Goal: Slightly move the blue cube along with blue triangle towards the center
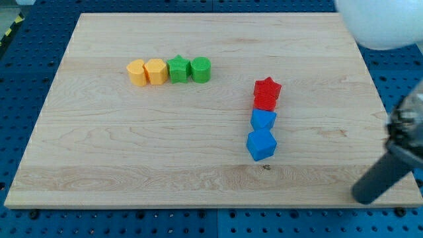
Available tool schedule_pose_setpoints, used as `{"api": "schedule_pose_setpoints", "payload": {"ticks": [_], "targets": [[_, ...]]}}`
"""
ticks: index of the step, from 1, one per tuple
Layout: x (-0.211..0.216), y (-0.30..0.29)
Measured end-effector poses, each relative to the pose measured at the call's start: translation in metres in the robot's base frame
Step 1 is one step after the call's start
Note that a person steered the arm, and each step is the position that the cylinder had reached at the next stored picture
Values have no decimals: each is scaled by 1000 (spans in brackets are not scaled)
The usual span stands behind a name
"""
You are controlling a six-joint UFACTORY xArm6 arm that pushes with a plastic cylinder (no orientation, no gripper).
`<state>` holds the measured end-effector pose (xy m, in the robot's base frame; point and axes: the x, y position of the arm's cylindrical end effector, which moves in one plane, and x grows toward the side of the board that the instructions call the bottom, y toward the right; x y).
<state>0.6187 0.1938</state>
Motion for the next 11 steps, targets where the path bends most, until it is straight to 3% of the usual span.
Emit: {"api": "schedule_pose_setpoints", "payload": {"ticks": [1,3,7,8,11], "targets": [[-1,-70],[-64,-127],[-105,-128],[-84,-132],[-128,-187]]}}
